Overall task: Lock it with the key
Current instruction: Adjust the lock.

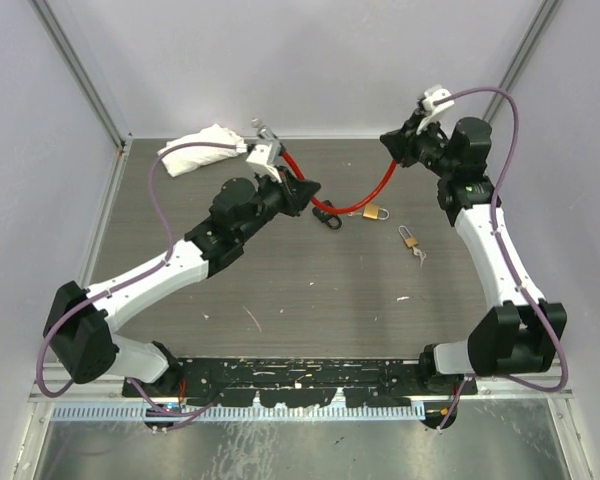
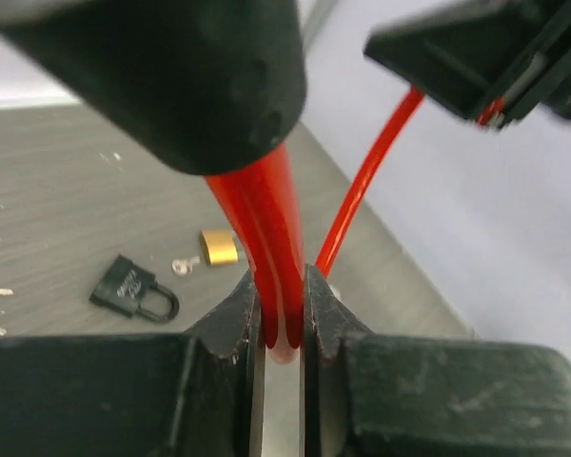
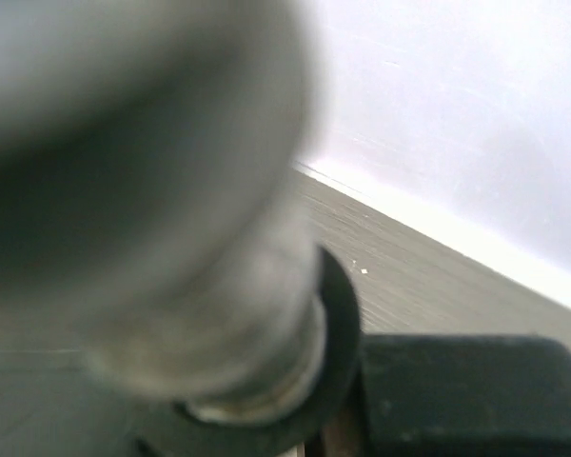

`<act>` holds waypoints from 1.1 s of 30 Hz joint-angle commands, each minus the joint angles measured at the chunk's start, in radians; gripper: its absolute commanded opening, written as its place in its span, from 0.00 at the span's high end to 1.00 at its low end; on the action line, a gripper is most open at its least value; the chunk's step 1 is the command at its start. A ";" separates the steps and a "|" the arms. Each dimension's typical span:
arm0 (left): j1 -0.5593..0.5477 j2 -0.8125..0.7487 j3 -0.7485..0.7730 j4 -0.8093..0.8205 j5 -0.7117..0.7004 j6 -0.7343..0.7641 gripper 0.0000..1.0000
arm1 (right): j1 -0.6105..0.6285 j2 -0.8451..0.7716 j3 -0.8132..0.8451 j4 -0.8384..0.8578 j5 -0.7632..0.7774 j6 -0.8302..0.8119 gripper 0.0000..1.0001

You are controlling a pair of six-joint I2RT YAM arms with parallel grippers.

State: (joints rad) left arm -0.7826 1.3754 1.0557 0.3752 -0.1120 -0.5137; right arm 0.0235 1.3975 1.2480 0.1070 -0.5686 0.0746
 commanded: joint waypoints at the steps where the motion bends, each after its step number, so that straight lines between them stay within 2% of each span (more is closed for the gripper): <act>1: -0.006 0.018 0.111 -0.283 0.339 0.234 1.00 | 0.094 -0.082 0.083 -0.370 -0.062 -0.612 0.99; 6: -0.014 0.000 0.142 -0.419 0.444 0.360 1.00 | 0.166 -0.128 0.082 -0.591 -0.042 -0.884 0.99; 10: -0.042 -0.017 0.141 -0.470 0.507 0.413 1.00 | 0.171 -0.169 0.044 -0.712 -0.176 -1.048 0.99; 12: -0.066 -0.026 0.127 -0.468 0.509 0.417 1.00 | 0.171 -0.175 0.031 -0.738 -0.255 -1.051 0.99; 14: -0.077 -0.047 0.098 -0.431 0.487 0.391 1.00 | 0.170 -0.188 -0.024 -0.603 -0.263 -0.875 0.99; 16: -0.077 -0.092 0.036 -0.349 0.443 0.341 1.00 | 0.152 -0.192 -0.104 -0.312 -0.175 -0.583 0.99; 19: -0.075 -0.218 -0.083 -0.162 0.325 0.246 1.00 | 0.022 -0.136 -0.147 -0.050 -0.079 -0.130 0.99; 22: -0.070 -0.332 -0.180 0.022 0.156 0.162 1.00 | -0.179 -0.003 -0.093 0.065 -0.204 0.257 0.98; 24: -0.069 -0.381 -0.213 0.140 0.022 0.132 1.00 | -0.251 0.111 -0.062 0.183 -0.310 0.521 0.97; 26: -0.066 -0.383 -0.217 0.283 -0.098 0.103 1.00 | -0.267 0.206 -0.066 0.368 -0.379 0.782 0.93; 30: -0.065 -0.267 -0.136 0.470 -0.262 0.074 1.00 | -0.252 0.327 -0.115 0.775 -0.363 1.245 0.78; 33: -0.066 -0.158 -0.049 0.560 -0.331 0.069 1.00 | -0.249 0.350 -0.093 0.848 -0.329 1.373 0.59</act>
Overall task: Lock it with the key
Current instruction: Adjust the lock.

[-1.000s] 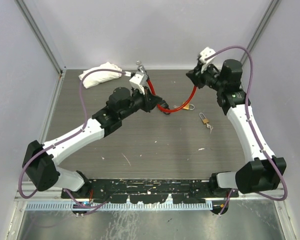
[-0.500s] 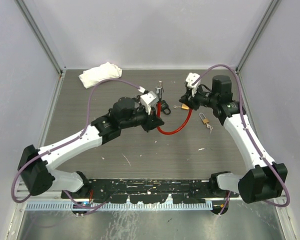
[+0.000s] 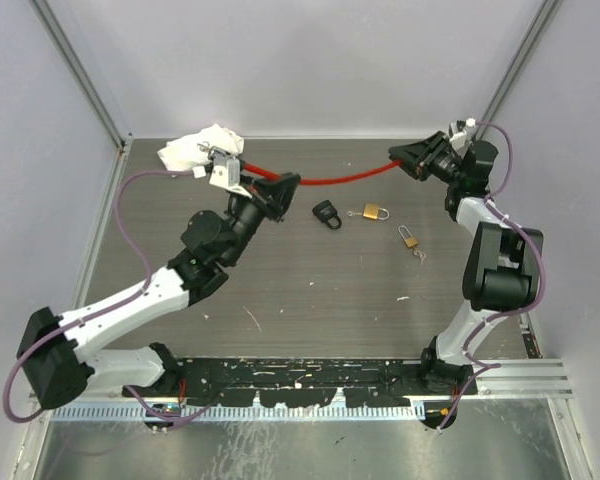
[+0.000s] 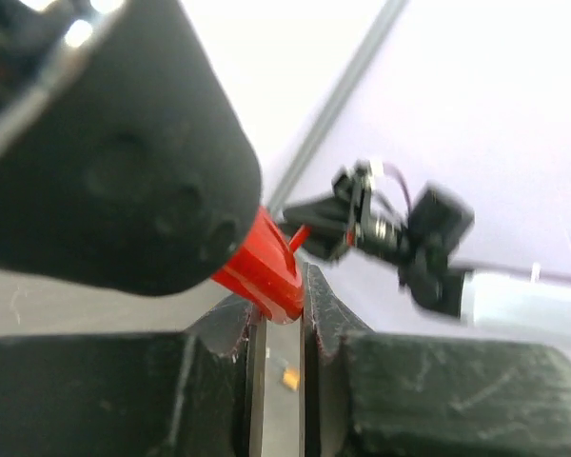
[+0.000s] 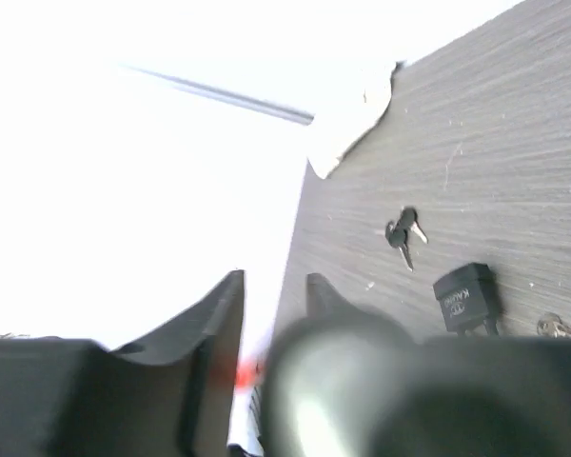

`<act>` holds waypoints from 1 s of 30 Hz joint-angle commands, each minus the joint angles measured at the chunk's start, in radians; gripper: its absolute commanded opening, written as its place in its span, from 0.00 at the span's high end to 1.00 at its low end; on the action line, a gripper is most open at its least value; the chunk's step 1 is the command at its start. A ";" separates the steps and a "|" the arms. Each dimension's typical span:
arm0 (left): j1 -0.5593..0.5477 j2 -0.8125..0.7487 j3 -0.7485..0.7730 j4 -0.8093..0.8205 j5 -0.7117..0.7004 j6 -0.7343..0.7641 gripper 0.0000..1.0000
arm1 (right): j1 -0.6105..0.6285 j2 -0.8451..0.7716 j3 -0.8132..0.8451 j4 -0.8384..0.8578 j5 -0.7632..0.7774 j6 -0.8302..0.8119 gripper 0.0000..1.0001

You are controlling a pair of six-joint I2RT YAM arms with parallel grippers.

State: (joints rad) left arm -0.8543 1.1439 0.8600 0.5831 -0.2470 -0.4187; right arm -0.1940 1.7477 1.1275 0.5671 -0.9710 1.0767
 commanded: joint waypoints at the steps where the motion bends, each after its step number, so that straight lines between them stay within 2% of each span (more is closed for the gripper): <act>1: 0.007 0.106 0.173 0.376 -0.217 -0.026 1.00 | -0.032 -0.002 0.035 0.385 0.074 0.381 0.55; 5: 0.007 0.239 0.266 0.451 -0.282 -0.031 1.00 | -0.031 -0.025 0.035 0.382 0.082 0.409 0.40; 8: 0.007 0.312 0.318 0.480 -0.296 -0.055 1.00 | -0.030 -0.054 0.009 0.392 0.111 0.386 0.36; 12: 0.007 0.360 0.347 0.508 -0.273 -0.129 1.00 | -0.030 -0.079 -0.035 0.429 0.207 0.376 0.20; 19: -0.004 0.395 0.354 0.549 -0.281 -0.222 1.00 | 0.012 -0.062 -0.068 0.526 0.321 0.468 0.12; 21: -0.007 0.402 0.368 0.549 -0.304 -0.220 1.00 | 0.014 -0.101 -0.081 0.446 0.330 0.390 0.10; 24: -0.004 0.402 0.388 0.544 -0.358 -0.173 1.00 | -0.002 -0.190 -0.007 -0.013 0.352 0.055 0.05; 25: 0.001 0.398 0.394 0.537 -0.370 -0.157 1.00 | -0.014 -0.210 -0.002 -0.113 0.380 -0.018 0.02; 27: 0.020 0.395 0.406 0.508 -0.373 -0.151 1.00 | -0.058 -0.243 -0.047 -0.096 0.374 -0.024 0.00; 30: 0.038 0.400 0.417 0.486 -0.384 -0.166 1.00 | -0.108 -0.248 -0.097 -0.012 0.278 0.044 0.00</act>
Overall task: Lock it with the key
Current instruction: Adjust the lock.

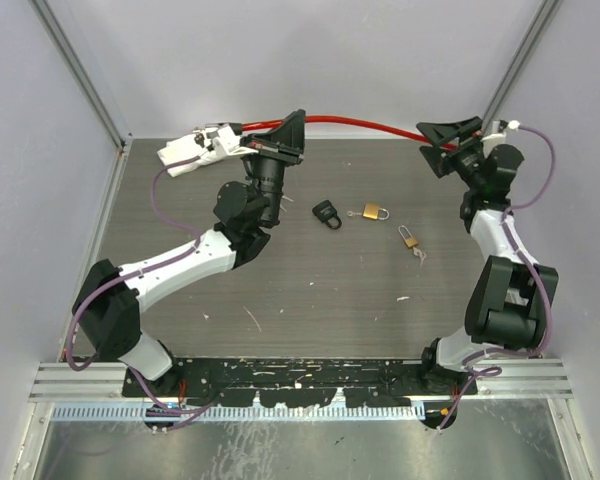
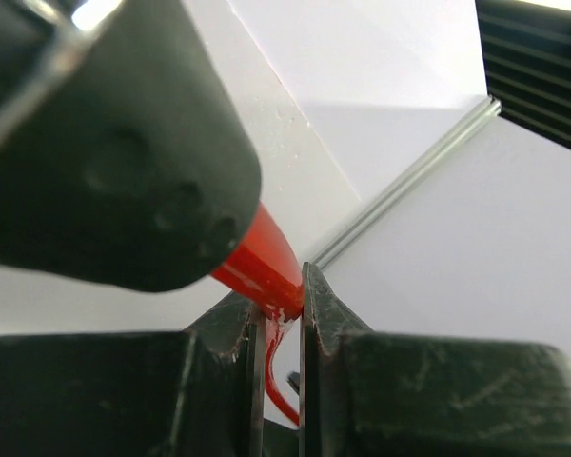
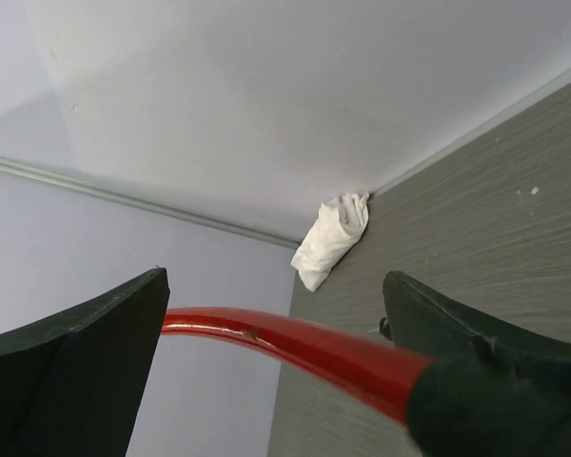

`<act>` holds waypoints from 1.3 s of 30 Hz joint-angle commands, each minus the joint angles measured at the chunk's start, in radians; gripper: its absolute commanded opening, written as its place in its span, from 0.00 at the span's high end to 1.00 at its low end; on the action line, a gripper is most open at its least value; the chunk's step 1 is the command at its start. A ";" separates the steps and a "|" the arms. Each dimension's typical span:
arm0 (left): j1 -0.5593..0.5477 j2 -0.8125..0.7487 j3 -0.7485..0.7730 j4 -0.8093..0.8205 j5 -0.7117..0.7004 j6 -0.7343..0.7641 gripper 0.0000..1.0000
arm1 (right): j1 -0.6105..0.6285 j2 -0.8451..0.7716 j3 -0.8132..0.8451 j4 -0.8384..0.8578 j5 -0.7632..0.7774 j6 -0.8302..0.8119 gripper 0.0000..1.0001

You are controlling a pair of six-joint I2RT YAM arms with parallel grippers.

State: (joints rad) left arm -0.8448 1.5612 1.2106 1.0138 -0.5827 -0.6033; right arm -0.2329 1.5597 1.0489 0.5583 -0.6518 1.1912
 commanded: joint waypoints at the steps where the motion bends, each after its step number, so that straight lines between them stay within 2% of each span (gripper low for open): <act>1: 0.031 -0.013 0.073 0.052 -0.049 0.009 1.00 | -0.075 -0.059 -0.027 0.017 -0.079 -0.056 0.00; 4: 0.032 0.002 0.094 0.038 -0.044 -0.018 1.00 | -0.075 -0.078 -0.070 0.144 -0.153 0.035 0.00; 7: 0.032 0.009 0.108 0.026 -0.049 -0.043 1.00 | -0.083 -0.116 -0.115 0.294 -0.145 0.139 0.00; 10: 0.032 0.008 0.120 0.016 -0.055 -0.046 1.00 | -0.102 -0.150 -0.110 0.305 -0.151 0.180 0.00; 12: 0.032 0.007 0.128 0.002 -0.064 -0.031 1.00 | -0.131 -0.176 -0.091 0.194 -0.168 0.158 0.00; 16: 0.033 -0.013 0.144 -0.038 -0.074 0.064 1.00 | -0.223 -0.230 -0.018 -0.187 -0.053 -0.122 0.00; 20: 0.049 -0.036 0.135 -0.096 -0.072 0.122 1.00 | -0.306 -0.214 -0.010 -0.238 -0.050 -0.178 0.00; 24: 0.060 -0.031 0.142 -0.111 -0.082 0.185 1.00 | -0.315 -0.206 -0.014 -0.239 -0.066 -0.204 0.00; 26: 0.068 -0.028 0.143 -0.113 -0.080 0.185 1.00 | -0.309 -0.188 -0.011 -0.203 -0.130 -0.182 0.00; 31: 0.074 0.001 0.180 -0.110 -0.075 0.193 1.00 | -0.182 -0.180 -0.026 -0.123 -0.265 -0.139 0.01; 33: 0.074 0.014 0.200 -0.108 -0.061 0.188 1.00 | -0.091 -0.177 -0.073 0.042 -0.308 -0.034 0.02; 36: 0.074 0.030 0.239 -0.113 -0.044 0.177 1.00 | 0.054 -0.159 -0.166 0.287 -0.292 0.169 0.03; 39: 0.075 0.041 0.275 -0.127 -0.025 0.179 1.00 | 0.170 -0.126 -0.217 0.407 -0.262 0.247 0.05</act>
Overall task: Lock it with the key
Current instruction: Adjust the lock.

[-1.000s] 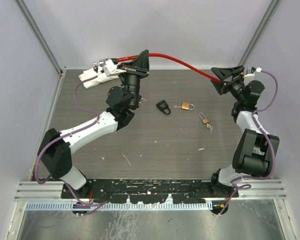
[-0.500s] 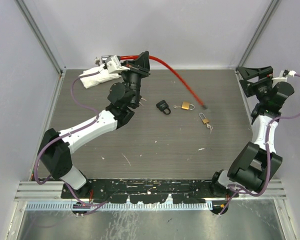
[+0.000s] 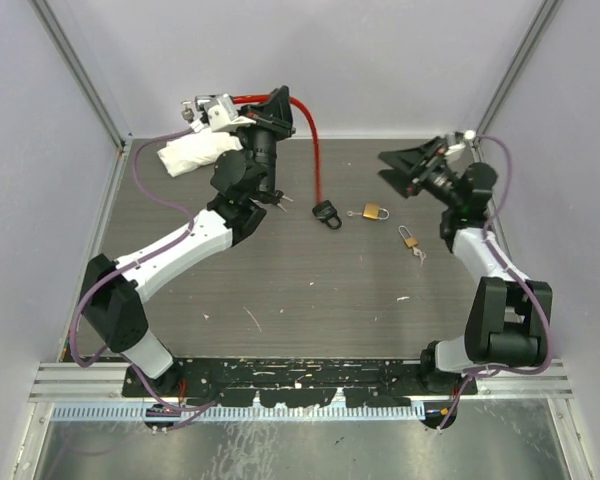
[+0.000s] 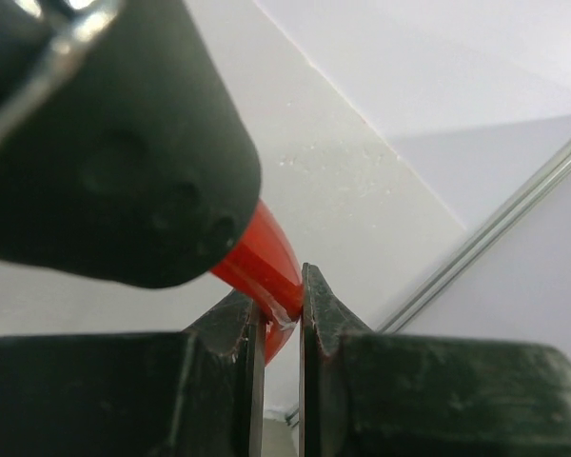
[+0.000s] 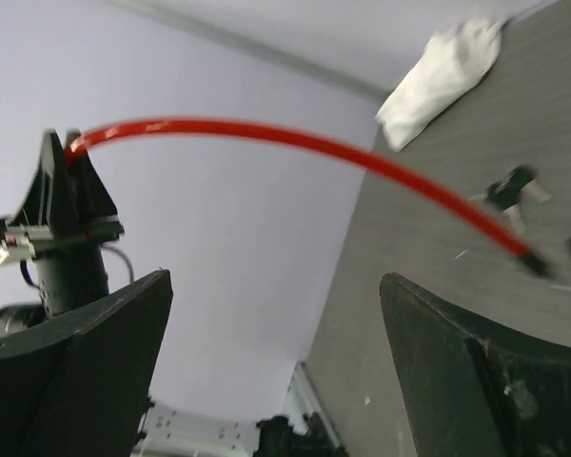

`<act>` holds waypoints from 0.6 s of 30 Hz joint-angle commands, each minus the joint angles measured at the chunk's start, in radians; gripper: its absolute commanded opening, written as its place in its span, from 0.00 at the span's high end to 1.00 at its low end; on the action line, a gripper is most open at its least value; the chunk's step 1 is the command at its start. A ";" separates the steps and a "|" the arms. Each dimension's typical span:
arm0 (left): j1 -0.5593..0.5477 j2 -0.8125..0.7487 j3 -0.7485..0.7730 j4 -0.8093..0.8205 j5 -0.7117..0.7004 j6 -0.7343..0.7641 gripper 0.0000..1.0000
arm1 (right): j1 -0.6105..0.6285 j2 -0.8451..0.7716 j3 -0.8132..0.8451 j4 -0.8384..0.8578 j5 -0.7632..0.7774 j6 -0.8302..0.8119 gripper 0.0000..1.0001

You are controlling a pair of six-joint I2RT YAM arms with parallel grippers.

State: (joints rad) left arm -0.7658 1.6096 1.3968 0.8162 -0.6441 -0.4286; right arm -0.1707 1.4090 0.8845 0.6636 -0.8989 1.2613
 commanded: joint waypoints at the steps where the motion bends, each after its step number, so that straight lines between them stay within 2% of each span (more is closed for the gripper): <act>1: -0.005 -0.003 0.103 0.067 0.041 0.005 1.00 | 0.135 0.030 -0.068 0.320 0.002 0.180 0.05; 3: -0.004 0.008 0.128 0.066 0.056 -0.001 1.00 | 0.166 0.038 -0.115 0.358 0.060 0.237 0.05; 6: -0.005 0.032 0.153 0.089 0.072 -0.067 1.00 | 0.169 0.068 -0.193 0.554 0.210 0.444 0.09; 10: -0.013 0.075 0.196 0.100 0.088 -0.132 1.00 | 0.177 0.095 -0.130 0.570 0.257 0.575 0.10; 12: -0.019 0.094 0.219 0.101 0.095 -0.155 1.00 | 0.190 0.049 -0.102 0.439 0.288 0.582 0.10; 15: -0.038 0.115 0.242 0.104 0.102 -0.179 1.00 | 0.224 -0.002 -0.006 0.108 0.361 0.488 0.08; 17: -0.051 0.124 0.253 0.116 0.103 -0.170 1.00 | 0.249 0.014 0.051 0.013 0.365 0.486 0.07; 18: -0.057 0.130 0.260 0.120 0.103 -0.162 1.00 | 0.260 0.031 0.063 0.021 0.353 0.525 0.07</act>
State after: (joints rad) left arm -0.7952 1.7485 1.5791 0.8265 -0.5659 -0.5694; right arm 0.0456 1.4712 0.8272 0.8486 -0.6052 1.7565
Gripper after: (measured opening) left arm 0.127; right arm 0.924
